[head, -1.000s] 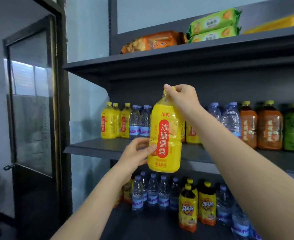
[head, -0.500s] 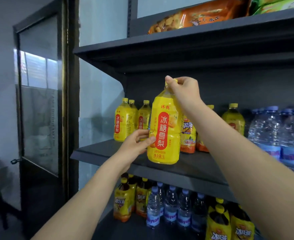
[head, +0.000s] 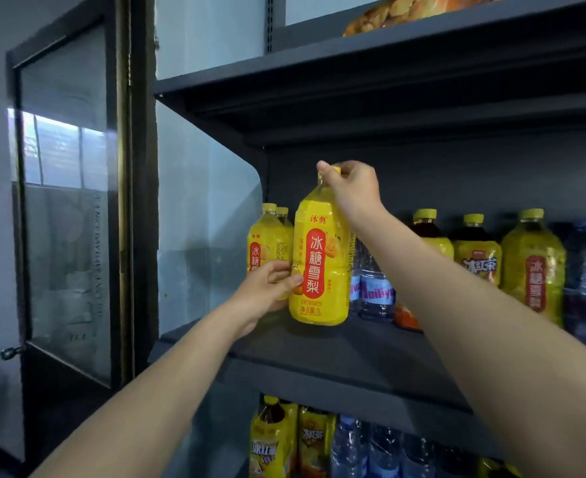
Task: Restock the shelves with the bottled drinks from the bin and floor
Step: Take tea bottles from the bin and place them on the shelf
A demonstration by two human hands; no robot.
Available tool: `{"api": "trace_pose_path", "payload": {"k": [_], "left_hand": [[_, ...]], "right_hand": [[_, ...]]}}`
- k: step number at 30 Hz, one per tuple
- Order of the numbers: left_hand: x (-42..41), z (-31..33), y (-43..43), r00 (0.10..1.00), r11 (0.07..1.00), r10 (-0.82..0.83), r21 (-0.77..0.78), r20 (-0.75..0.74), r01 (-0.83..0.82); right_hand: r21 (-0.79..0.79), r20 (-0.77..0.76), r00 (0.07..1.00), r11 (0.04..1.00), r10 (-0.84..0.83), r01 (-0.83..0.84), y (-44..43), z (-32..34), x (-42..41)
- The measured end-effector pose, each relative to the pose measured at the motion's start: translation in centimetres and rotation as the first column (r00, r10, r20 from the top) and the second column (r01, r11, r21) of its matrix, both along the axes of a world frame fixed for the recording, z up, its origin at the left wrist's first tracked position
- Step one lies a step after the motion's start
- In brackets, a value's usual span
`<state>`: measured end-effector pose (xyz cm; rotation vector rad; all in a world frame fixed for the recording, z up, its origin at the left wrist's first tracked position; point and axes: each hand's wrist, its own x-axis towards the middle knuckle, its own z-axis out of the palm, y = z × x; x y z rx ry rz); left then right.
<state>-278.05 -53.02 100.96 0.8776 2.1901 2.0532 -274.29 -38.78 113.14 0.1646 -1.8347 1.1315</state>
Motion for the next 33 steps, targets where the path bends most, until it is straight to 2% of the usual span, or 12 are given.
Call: {"api": "trace_pose_path", "payload": {"k": [4,10,14,17,21,28,33], "left_hand": [[-4.3,0.2,-1.2,0.999,0.997,-0.037,-0.068,0.018,0.039],[-8.9,-0.4,-1.1,0.997,0.986,-0.071,-0.153,-0.038,0.064],[-10.9,-1.5,-0.4,0.994,0.969,-0.053,-0.245,-0.098,0.027],[-11.7,-1.8,-0.1,0.991,0.970,-0.037,-0.245,-0.127,0.005],[-11.7,-1.8,0.0,0.989,0.972,-0.026,-0.235,-0.147,-0.010],[-11.3,-1.2,0.0,0.982,0.955,0.010,-0.289,-0.191,-0.066],[-11.6,-0.8,0.3,0.973,0.933,0.055,-0.334,-0.226,-0.130]], "right_hand": [[-0.029,0.014,0.998,0.998,-0.056,0.057,-1.1,-0.3,-4.2],[-0.035,0.043,0.988,0.988,-0.146,0.147,-1.4,-1.9,-8.9],[0.004,0.063,0.974,0.976,-0.218,0.218,-0.7,-3.5,-10.8],[0.030,0.068,0.968,0.970,-0.243,0.241,-0.6,-3.5,-11.1],[0.049,0.133,0.973,0.982,-0.188,0.182,-0.4,-4.0,-10.2],[0.021,0.389,0.921,0.999,0.031,-0.043,1.2,-5.7,-7.9],[0.059,0.412,0.911,0.998,0.000,-0.027,1.4,-5.2,-8.0]]}}
